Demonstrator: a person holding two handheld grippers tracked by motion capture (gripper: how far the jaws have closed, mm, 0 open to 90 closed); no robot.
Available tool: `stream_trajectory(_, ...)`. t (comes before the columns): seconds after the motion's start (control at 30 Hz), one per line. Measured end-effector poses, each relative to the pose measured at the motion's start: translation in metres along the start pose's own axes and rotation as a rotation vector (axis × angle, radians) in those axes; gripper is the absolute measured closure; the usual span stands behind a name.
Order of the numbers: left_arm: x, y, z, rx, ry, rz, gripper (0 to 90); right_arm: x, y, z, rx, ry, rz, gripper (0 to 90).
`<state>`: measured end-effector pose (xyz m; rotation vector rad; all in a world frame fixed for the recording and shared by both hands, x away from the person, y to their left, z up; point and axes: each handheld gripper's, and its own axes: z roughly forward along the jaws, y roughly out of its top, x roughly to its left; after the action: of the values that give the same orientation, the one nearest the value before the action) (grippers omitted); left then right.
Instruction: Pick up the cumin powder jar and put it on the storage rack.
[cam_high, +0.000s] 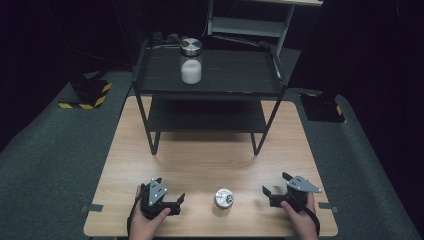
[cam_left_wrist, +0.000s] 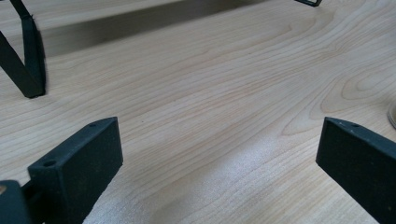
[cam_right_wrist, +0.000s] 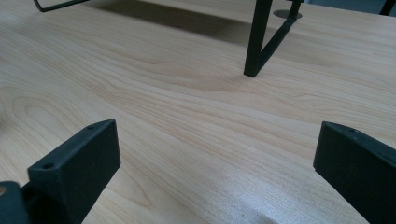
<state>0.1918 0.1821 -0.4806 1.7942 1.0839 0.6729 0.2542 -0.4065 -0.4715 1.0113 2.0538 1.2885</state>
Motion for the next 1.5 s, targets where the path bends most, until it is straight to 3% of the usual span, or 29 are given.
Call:
stream_trajectory(0.1, 0.000, -0.003, -0.002, -0.011, -0.011, 0.004, 1.0, -0.001, -0.001, 0.000, -0.003, 0.000, 0.014, 0.2)
stream_trajectory(0.27, 0.000, -0.002, -0.002, -0.006, -0.012, 0.013, 0.8, -0.001, -0.001, -0.002, -0.013, 0.012, -0.001, 0.3)
stream_trajectory(0.43, 0.001, -0.001, -0.001, -0.001, -0.018, 0.010, 0.8, 0.006, 0.003, -0.010, -0.055, 0.022, -0.010, 0.2)
stream_trajectory(0.67, 0.001, 0.000, -0.001, 0.001, -0.024, 0.020, 0.8, 0.020, 0.008, -0.020, -0.130, 0.090, -0.029, 0.1)
stream_trajectory(0.7, 0.001, 0.000, -0.001, 0.002, -0.026, 0.019, 0.8, 0.024, 0.009, -0.020, -0.144, 0.120, -0.035, 0.1)
stream_trajectory(0.77, 0.001, 0.000, -0.001, 0.004, -0.027, 0.020, 0.8, 0.026, 0.010, -0.020, -0.146, 0.130, -0.043, 0.1)
stream_trajectory(1.03, 0.001, 0.001, 0.000, 0.006, -0.031, 0.018, 0.8, 0.049, 0.018, -0.009, -0.139, 0.250, -0.087, 0.1)
stream_trajectory(1.17, 0.001, 0.001, 0.000, 0.006, -0.038, 0.022, 0.8, 0.056, 0.020, -0.005, -0.129, 0.273, -0.115, 0.1)
stream_trajectory(1.5, 0.002, 0.001, 0.000, 0.008, -0.043, 0.019, 0.8, 0.066, 0.020, 0.007, -0.135, 0.333, -0.094, 0.1)
